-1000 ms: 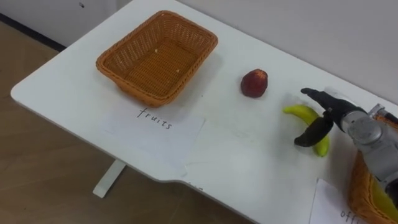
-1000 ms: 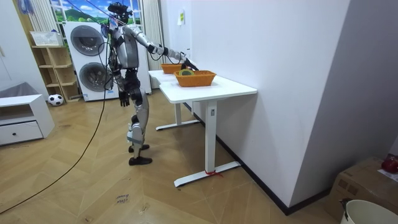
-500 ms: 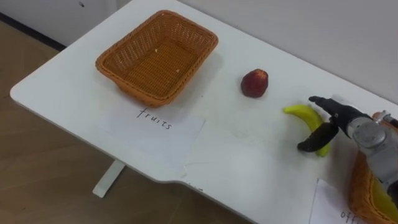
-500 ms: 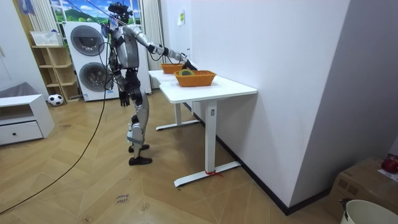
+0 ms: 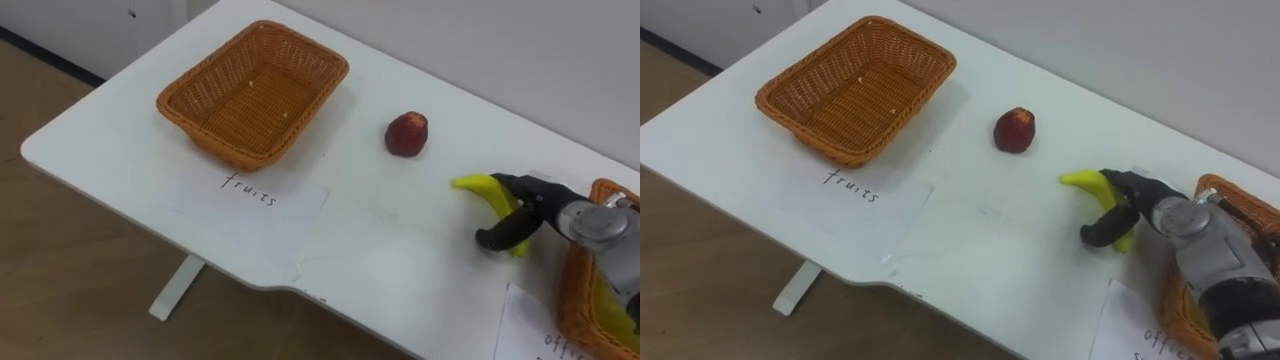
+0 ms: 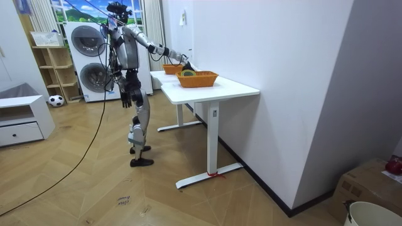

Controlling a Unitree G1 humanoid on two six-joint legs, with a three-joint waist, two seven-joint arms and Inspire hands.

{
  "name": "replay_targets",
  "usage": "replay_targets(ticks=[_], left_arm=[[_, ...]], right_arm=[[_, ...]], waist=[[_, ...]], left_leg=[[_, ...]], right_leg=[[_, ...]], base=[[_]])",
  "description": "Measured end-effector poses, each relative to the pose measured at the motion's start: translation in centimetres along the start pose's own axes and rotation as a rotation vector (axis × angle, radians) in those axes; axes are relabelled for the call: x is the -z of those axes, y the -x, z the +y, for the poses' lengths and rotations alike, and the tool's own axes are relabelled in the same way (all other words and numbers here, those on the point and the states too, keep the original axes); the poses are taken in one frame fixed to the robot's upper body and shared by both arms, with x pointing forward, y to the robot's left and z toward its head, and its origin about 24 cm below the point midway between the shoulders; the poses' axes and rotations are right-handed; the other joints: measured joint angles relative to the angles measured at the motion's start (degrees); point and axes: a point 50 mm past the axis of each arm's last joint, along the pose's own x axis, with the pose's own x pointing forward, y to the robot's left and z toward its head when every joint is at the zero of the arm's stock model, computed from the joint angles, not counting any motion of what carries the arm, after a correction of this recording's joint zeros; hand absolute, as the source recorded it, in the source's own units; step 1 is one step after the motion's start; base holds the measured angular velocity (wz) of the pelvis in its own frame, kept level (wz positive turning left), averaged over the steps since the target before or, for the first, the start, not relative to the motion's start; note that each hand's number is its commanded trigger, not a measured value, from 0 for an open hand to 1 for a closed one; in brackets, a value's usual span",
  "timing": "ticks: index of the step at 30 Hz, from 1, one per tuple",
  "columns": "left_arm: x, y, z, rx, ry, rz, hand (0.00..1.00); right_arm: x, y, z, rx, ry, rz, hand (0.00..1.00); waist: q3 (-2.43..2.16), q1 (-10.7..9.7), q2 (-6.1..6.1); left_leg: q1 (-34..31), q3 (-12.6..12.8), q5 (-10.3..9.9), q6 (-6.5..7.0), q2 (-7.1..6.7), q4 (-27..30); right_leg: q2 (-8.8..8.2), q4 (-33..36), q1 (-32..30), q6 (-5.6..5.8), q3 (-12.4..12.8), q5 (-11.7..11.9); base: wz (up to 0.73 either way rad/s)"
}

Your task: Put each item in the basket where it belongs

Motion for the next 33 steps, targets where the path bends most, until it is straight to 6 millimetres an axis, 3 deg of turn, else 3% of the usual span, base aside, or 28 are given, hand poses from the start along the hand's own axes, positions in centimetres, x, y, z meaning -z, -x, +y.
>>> replay_targets(ticks=[6,7,8,21,26,31,33], left_arm=[[0.1,0.0,0.0,0.004,-0.007,0.016,0.00],[0.1,0.0,0.0,0.004,-0.010,0.016,0.00],[0.1,0.0,0.0,0.005,-0.011,0.017,0.00],[0.0,0.0,0.0,0.001,-0.017,0.014,0.00],[-0.2,0.0,0.1,-0.001,-0.015,0.002,0.00],[-0.2,0.0,0.0,-0.001,-0.015,-0.010,0.00],[-0.2,0.0,0.0,0.000,-0.014,-0.010,0.00]], right_arm=[[0.2,0.0,-0.1,-0.007,-0.017,0.020,0.03],[0.2,0.0,-0.1,-0.007,-0.017,0.021,0.72],[0.2,0.0,-0.1,-0.007,-0.017,0.022,1.00],[0.3,0.3,-1.6,0.067,-0.027,0.028,1.00],[0.0,0.3,-1.5,0.066,-0.021,0.016,1.00],[-0.4,0.3,-1.1,0.024,-0.005,0.009,1.00],[-1.2,0.3,-0.9,0.004,0.005,-0.020,1.00]], waist=[[-0.01,0.7,-0.01],[-0.01,0.8,-0.01],[-0.01,0.8,-0.01],[0.07,0.9,-0.26],[-0.15,0.9,-0.97],[-0.09,0.8,-1.49],[0.15,0.6,-1.23]], left_leg=[[0.1,0.0,0.0,0.00,0.01,0.1],[0.1,0.0,0.0,0.00,0.01,0.1],[0.1,-0.1,0.0,0.00,0.01,0.1],[1.0,0.1,0.0,-0.01,0.15,-0.2],[1.0,0.2,0.0,-0.01,0.19,-0.4],[1.0,0.2,0.0,0.00,0.17,-0.4],[1.1,0.2,0.0,0.00,0.17,-0.3]], right_leg=[[-0.02,0.0,0.0,0.00,0.0,0.0],[-0.02,0.0,0.0,0.00,0.0,0.0],[-0.01,0.0,0.1,0.00,0.0,0.0],[0.12,0.0,0.1,0.00,0.1,0.0],[0.17,0.0,0.2,0.00,0.8,0.0],[0.16,0.0,0.1,0.00,1.7,0.0],[0.15,0.0,0.2,0.00,1.9,0.0]], base=[[0.00],[0.00],[0.00],[0.00],[0.00],[0.00],[0.00]])
